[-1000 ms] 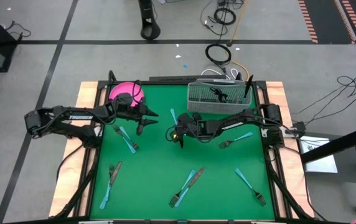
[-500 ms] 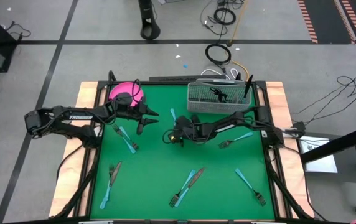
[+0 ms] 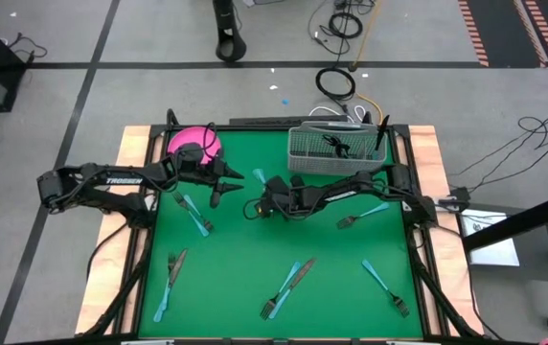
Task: Sort silverware
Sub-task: Put the top black knife into the cutlery rack with the other black knives
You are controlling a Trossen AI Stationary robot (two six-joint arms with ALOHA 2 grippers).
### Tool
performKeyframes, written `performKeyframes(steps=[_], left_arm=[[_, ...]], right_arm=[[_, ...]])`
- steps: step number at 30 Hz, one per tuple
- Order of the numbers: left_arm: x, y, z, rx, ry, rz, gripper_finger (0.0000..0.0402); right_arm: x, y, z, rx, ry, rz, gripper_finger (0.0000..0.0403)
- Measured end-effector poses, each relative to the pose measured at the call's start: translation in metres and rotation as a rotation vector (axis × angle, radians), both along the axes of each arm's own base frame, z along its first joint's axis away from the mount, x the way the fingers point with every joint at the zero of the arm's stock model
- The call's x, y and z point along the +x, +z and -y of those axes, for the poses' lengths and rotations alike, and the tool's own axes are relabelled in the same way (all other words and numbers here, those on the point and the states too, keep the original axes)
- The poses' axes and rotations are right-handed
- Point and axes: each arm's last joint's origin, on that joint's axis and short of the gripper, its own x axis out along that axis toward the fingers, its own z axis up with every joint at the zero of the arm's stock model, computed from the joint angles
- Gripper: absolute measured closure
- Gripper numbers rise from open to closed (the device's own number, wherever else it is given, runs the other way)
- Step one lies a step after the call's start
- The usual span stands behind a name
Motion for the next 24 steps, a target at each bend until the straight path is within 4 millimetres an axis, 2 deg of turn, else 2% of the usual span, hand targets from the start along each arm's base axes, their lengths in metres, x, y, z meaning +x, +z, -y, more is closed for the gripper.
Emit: performKeyframes(steps=[2, 12, 24], left_arm=[[0.0, 0.0, 0.0, 0.003, -0.001, 0.0, 0.0252], [0.0, 0.0, 0.0, 0.002, -0.001, -0.003, 0.0252], [-0.003, 0.005, 0.001, 0.011, -0.002, 0.008, 0.0252]], right_arm=[[0.0, 0.0, -0.004, -0.015, 0.013, -0.002, 0.0389], [0.001, 0.003, -0.011, -0.063, 0.083, -0.009, 0.0399], [0.0, 0.035, -0.022, -0.049, 0.206, 0.021, 0.0402]])
